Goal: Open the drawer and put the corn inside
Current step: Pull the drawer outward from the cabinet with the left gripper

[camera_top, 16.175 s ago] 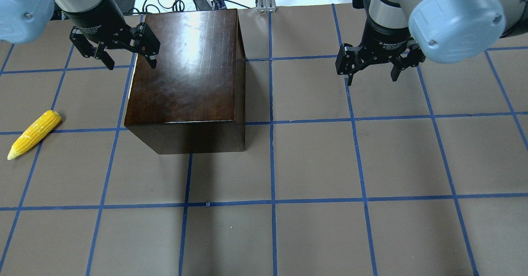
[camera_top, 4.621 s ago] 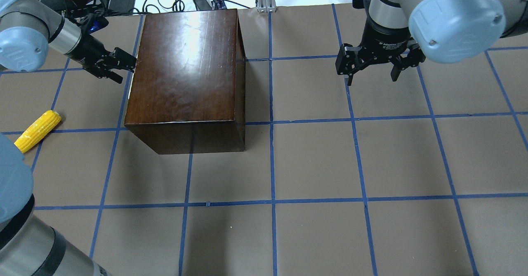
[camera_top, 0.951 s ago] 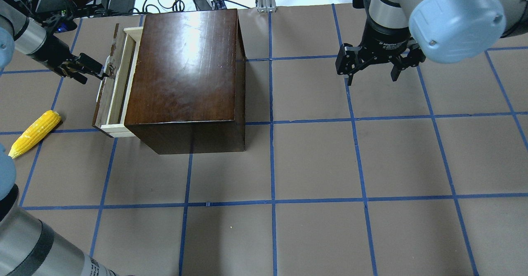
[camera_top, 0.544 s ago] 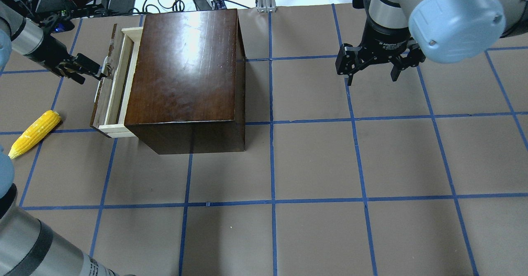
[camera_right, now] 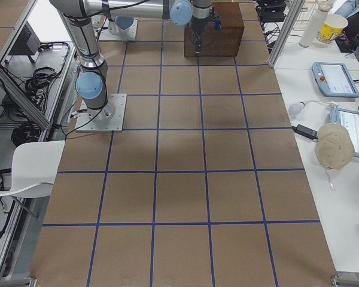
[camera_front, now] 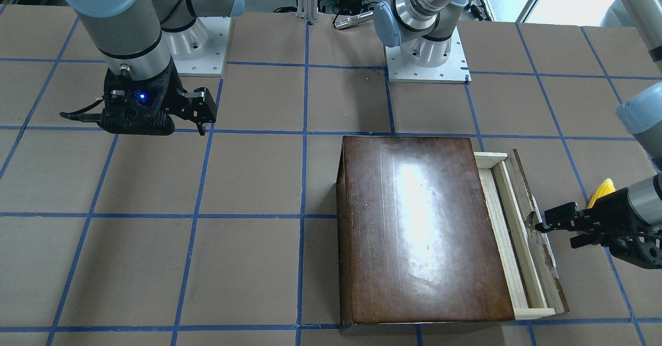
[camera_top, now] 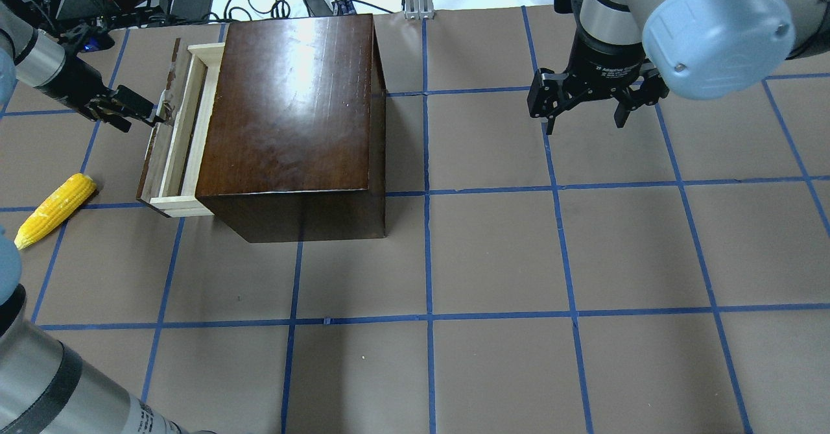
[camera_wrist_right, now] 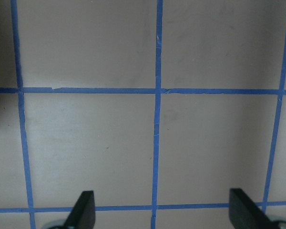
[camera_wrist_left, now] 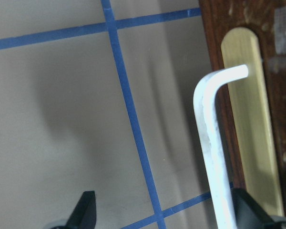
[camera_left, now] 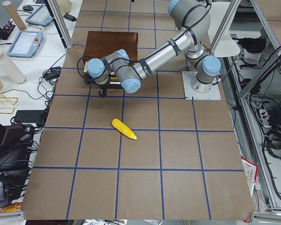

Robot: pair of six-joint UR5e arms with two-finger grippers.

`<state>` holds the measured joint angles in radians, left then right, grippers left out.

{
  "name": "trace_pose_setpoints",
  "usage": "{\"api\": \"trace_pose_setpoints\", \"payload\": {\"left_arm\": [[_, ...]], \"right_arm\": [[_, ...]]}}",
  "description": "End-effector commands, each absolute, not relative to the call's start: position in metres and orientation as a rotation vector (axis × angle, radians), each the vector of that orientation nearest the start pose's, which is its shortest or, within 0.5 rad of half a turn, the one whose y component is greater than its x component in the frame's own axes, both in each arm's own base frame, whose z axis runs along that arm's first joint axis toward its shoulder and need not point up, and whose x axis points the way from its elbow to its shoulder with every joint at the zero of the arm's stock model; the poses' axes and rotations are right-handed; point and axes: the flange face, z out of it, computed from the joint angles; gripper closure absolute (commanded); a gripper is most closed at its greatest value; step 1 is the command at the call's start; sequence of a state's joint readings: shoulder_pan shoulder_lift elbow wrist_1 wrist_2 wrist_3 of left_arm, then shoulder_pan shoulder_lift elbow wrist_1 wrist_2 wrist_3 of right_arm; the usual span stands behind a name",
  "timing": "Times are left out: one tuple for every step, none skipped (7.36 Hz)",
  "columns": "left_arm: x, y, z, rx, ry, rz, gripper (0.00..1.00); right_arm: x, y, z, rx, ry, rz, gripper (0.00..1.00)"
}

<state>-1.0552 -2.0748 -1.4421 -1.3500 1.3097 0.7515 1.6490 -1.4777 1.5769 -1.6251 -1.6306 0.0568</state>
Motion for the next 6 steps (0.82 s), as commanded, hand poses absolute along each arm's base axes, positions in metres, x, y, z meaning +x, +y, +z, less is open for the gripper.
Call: {"api": "trace_pose_setpoints", "payload": {"left_arm": [[0.2023, -0.6433, 0.2747, 0.356, 3.43, -0.053, 0.0], [0.2028, -0.6436, 0.2743, 0.372, 3.427, -0.054, 0.0], [0.2038, -0.6435, 0.2744, 0.369, 3.426, -0.057, 0.0], [0.2039, -0.6435, 0.2744, 0.369, 3.426, -0.057, 0.0], [0.2033, -0.6428, 0.2783, 0.37, 3.424, -0.064, 0.0], [0.2035, -0.6429, 0.2827, 0.369, 3.418, -0.073, 0.0]], "right_arm": [[0.168, -0.5136, 0.4428, -0.037, 3.203, 0.065, 0.0], [0.168, -0.513, 0.4435, -0.037, 3.203, 0.065, 0.0], [0.168, -0.5132, 0.4436, -0.036, 3.203, 0.062, 0.0], [0.168, -0.5134, 0.4427, -0.037, 3.203, 0.067, 0.0], [0.168, -0.5134, 0.4427, -0.037, 3.203, 0.067, 0.0], [0.168, -0.5134, 0.4427, -0.037, 3.203, 0.067, 0.0]]}}
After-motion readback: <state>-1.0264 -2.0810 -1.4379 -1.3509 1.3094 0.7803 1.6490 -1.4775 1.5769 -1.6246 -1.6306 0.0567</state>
